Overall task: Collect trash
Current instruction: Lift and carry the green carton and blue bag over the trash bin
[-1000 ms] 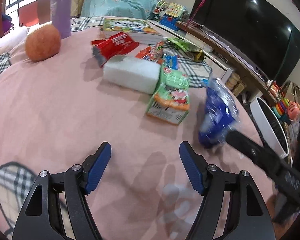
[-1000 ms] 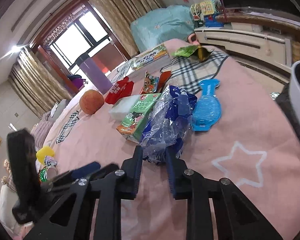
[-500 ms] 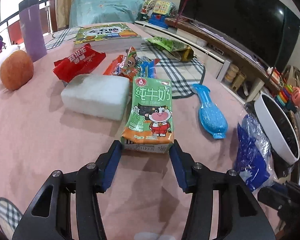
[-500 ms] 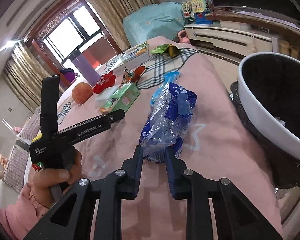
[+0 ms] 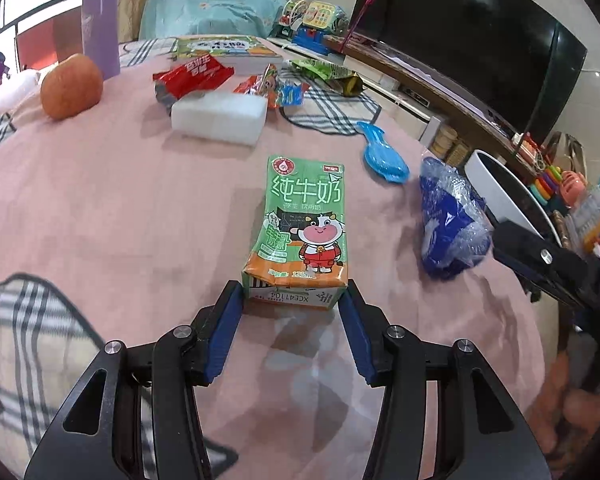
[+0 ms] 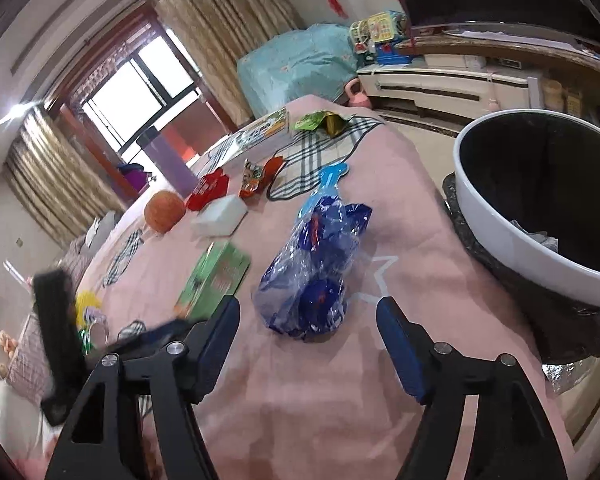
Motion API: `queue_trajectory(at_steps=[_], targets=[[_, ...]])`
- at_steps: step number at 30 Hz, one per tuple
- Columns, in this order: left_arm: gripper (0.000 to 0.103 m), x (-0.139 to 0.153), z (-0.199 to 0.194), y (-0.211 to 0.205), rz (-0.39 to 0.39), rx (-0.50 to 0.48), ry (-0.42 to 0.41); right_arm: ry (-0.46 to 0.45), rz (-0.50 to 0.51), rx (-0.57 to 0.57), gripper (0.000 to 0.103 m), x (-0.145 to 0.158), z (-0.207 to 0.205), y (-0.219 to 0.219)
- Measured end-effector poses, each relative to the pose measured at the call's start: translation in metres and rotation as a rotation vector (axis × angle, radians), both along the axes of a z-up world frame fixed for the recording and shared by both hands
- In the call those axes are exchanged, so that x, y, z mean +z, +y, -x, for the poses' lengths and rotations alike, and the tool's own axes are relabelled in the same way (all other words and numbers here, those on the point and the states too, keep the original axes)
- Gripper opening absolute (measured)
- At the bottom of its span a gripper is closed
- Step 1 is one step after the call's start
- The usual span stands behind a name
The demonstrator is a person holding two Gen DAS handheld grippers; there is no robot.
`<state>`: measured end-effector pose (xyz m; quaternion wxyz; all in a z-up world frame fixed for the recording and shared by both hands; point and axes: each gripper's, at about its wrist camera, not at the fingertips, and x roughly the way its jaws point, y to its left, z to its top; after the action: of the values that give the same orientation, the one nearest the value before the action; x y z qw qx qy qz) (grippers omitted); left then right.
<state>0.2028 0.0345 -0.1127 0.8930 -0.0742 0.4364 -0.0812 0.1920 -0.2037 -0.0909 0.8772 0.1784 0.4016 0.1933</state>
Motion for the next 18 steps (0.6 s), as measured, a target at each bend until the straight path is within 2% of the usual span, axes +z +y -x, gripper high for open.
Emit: queue_trajectory(at_steps=[1,3,4,13,18], targets=[[0.051,0.001,0.0,0.001,0.006,-0.001,0.002,0.004,-0.007,-0.01,0.073,-0.001,-0.002,0.0],[0.065,0.004,0.0,0.002,0.014,0.003,-0.009,0.011,-0.02,-0.02,0.073,-0.002,-0.007,0.003],[0.067,0.005,0.0,0.002,0.011,0.012,-0.018,0.007,-0.021,-0.027,0.073,-0.002,-0.01,0.006],[0.067,-0.002,-0.016,-0.003,-0.027,0.029,-0.015,0.035,0.061,-0.072,0.073,-0.021,-0.024,0.022],[0.067,-0.005,-0.017,-0.003,-0.038,0.035,-0.017,0.01,0.081,-0.095,0.072,-0.024,-0.021,0.022]])
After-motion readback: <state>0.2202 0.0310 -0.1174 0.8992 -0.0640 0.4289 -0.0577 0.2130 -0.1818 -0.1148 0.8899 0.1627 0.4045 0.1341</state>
